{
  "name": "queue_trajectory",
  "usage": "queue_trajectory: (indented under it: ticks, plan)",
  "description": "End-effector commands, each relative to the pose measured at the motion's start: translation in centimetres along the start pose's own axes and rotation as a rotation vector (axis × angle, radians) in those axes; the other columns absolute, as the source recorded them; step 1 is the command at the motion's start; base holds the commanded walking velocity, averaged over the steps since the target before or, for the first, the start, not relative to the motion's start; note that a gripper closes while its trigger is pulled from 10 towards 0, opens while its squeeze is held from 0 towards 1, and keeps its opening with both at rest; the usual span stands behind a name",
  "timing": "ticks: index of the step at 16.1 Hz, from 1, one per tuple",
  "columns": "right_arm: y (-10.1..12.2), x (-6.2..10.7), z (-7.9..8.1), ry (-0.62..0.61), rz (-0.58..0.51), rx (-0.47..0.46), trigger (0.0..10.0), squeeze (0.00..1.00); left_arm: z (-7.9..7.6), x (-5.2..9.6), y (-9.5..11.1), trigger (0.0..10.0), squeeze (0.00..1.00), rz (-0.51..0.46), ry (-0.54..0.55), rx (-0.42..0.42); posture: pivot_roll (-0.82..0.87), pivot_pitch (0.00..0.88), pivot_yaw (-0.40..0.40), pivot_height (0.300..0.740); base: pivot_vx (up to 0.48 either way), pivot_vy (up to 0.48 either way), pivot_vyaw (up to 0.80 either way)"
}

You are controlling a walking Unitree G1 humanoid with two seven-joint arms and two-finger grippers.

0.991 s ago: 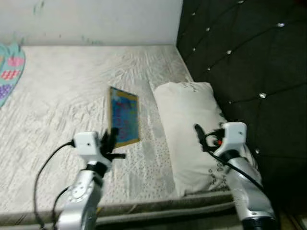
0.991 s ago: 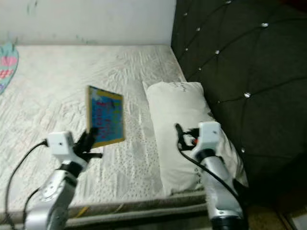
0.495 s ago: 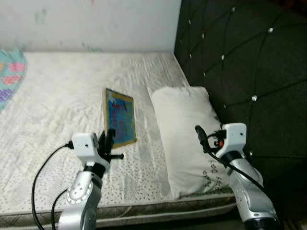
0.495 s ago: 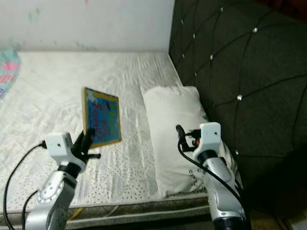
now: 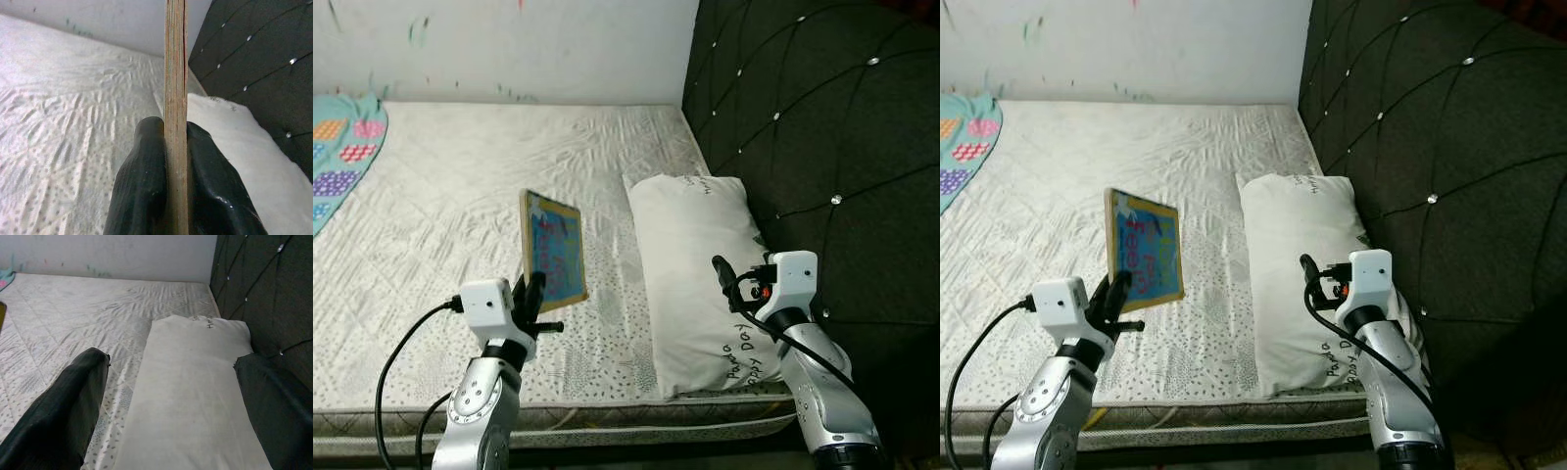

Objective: Clean up the room

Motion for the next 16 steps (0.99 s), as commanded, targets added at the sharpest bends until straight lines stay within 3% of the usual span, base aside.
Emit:
queue_trajectory:
  ticks: [1, 8, 14, 16]
  plan:
    - [0.4, 0.1, 0.3, 0.013, -0.008, -0.009, 10.0, 0.00, 0.2, 0.0, 1.4, 10.0, 0.00, -0.048, 0.004, -0.009, -0.02, 0.079, -0.030, 0.740, 0.000, 0.000, 0.00]
    - [-0.3, 1.7, 1.1, 0.066, 0.033, -0.007, 10.0, 0.00, 1.6, 1.8, 1.4, 10.0, 0.00, -0.022, 0.038, -0.016, -0.02, 0.142, -0.031, 0.740, 0.000, 0.000, 0.00]
    - [-0.7, 2.2, 1.5, 0.111, 0.067, 0.010, 10.0, 0.00, 1.6, 1.8, 1.5, 10.0, 0.00, -0.016, 0.039, -0.017, -0.02, 0.135, -0.036, 0.740, 0.000, 0.000, 0.00]
    - [-0.6, 2.2, 1.5, 0.115, 0.071, 0.010, 10.0, 0.00, 1.5, 1.8, 1.5, 10.0, 0.00, -0.015, 0.039, -0.017, -0.02, 0.134, -0.038, 0.715, 0.000, 0.000, 0.00]
Point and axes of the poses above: a point about 5 cm out from each wrist's last joint towards the gripper, its own x axis pointing back from the gripper into the wrist, its own y axis along the axis of the wrist's last joint, z = x × y, the point moved 3 cm from there along -x, pointing out of the wrist towards the gripper, and after that the axes turned 9 degrees about -x, right-handed, at the moved point
